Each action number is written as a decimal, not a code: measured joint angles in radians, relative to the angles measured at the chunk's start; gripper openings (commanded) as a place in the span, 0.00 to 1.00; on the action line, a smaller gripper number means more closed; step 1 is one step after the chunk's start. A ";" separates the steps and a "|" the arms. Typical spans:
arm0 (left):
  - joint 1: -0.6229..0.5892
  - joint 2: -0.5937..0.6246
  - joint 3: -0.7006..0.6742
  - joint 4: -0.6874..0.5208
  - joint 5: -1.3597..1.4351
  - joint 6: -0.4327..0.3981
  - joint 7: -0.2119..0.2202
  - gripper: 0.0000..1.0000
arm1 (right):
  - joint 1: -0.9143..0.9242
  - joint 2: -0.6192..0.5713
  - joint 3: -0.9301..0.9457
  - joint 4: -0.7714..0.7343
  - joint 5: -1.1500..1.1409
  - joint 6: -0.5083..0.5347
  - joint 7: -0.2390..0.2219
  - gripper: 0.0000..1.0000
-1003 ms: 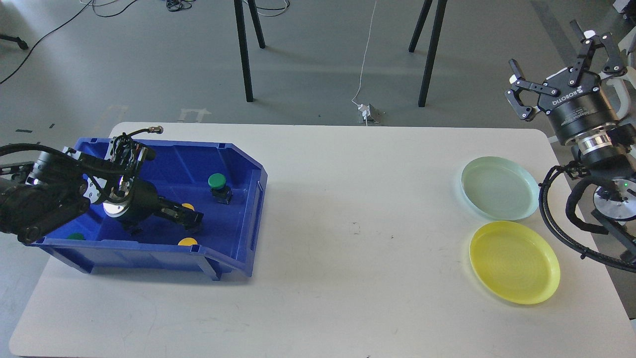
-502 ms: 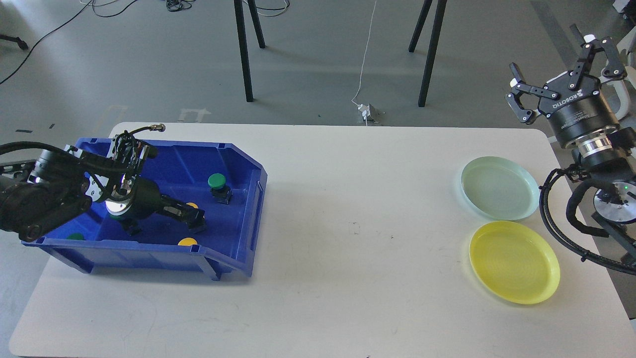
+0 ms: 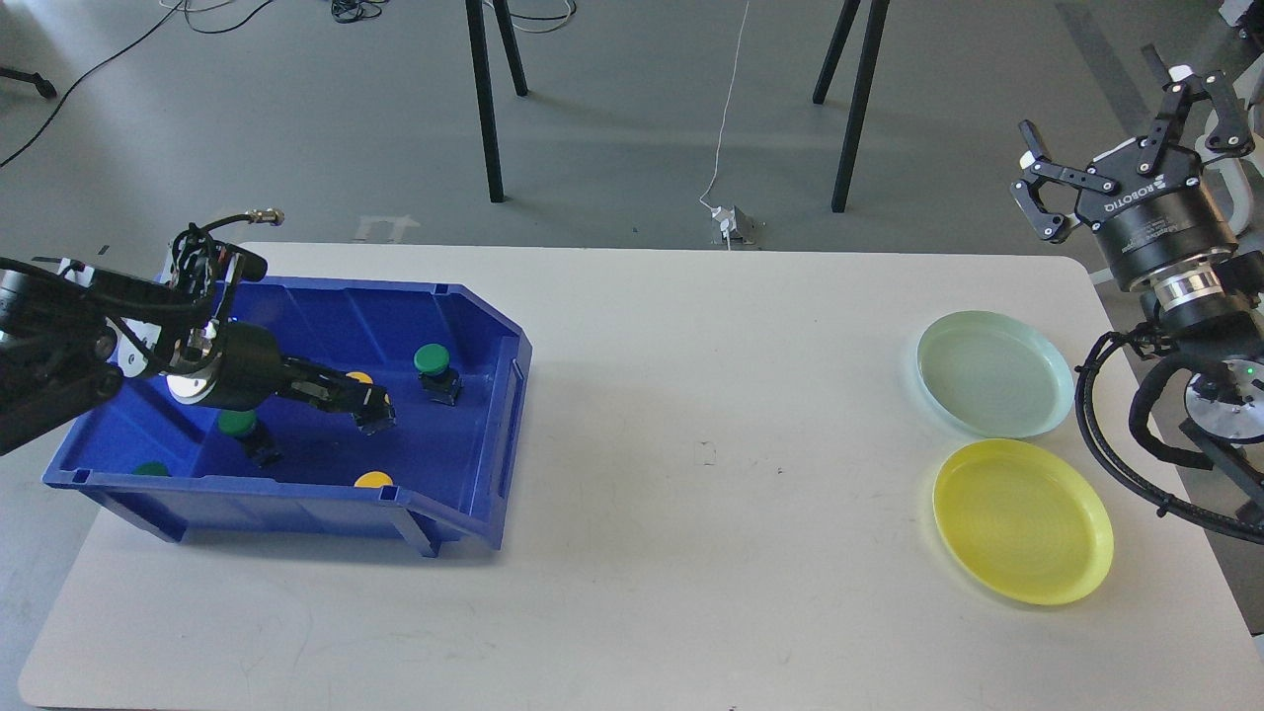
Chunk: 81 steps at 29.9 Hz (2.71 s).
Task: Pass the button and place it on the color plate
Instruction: 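Lift the yellow button and extend the left arm toward the plates, then bring the open right gripper to the button held by the left gripper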
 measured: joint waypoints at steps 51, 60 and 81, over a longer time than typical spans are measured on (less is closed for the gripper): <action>0.098 -0.409 -0.281 -0.199 -0.668 0.174 0.001 0.11 | -0.131 0.050 -0.300 0.447 -0.313 -0.063 0.008 0.99; 0.098 -0.409 -0.281 -0.199 -0.670 0.172 0.001 0.11 | -0.096 0.068 -0.327 0.446 -0.302 -0.066 0.008 0.99; 0.098 -0.408 -0.281 -0.200 -0.672 0.172 0.000 0.11 | -0.061 0.098 -0.320 0.446 -0.299 -0.064 0.008 0.90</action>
